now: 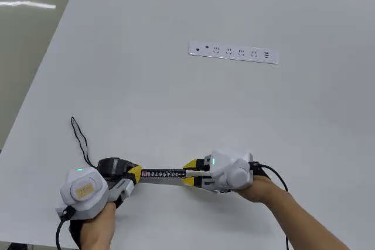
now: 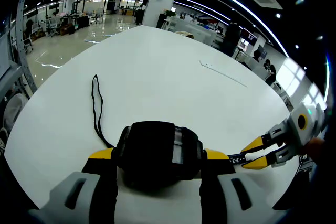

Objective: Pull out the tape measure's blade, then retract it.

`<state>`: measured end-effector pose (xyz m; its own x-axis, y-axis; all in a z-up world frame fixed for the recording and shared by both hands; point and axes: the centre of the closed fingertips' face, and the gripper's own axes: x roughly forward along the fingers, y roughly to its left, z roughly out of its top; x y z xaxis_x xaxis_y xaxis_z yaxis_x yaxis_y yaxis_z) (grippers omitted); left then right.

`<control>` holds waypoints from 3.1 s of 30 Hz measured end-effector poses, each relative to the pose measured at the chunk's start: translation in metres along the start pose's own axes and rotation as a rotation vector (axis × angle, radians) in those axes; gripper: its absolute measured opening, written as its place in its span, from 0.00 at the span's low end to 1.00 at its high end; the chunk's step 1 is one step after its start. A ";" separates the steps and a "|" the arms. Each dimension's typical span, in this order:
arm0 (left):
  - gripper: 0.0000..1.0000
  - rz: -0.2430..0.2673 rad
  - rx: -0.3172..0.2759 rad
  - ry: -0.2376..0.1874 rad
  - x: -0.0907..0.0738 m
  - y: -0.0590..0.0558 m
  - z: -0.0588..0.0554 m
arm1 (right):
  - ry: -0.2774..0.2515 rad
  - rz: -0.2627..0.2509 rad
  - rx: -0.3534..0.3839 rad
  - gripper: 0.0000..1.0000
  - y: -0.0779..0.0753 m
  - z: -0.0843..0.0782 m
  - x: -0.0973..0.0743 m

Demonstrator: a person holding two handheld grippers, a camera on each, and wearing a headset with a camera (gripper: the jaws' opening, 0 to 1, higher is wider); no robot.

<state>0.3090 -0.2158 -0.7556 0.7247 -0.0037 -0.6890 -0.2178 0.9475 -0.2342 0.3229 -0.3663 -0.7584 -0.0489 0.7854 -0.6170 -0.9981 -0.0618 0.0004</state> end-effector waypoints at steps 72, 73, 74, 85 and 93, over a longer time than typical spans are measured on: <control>0.60 -0.009 -0.001 0.008 0.001 0.001 0.000 | -0.027 0.031 -0.001 0.11 0.004 0.022 0.033; 0.60 -0.009 -0.001 0.009 0.001 0.001 0.000 | -0.027 0.031 -0.002 0.11 0.004 0.023 0.034; 0.60 -0.009 0.000 0.009 0.001 0.001 0.000 | -0.027 0.031 -0.002 0.11 0.005 0.023 0.034; 0.60 -0.012 -0.003 0.011 0.000 0.000 0.000 | -0.033 0.035 -0.001 0.11 0.006 0.027 0.041; 0.60 -0.015 -0.004 0.011 0.000 0.001 0.000 | -0.039 0.040 0.004 0.11 0.007 0.030 0.047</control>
<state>0.3087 -0.2154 -0.7560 0.7204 -0.0216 -0.6932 -0.2093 0.9461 -0.2470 0.3123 -0.3114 -0.7633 -0.0904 0.8060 -0.5850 -0.9954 -0.0913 0.0281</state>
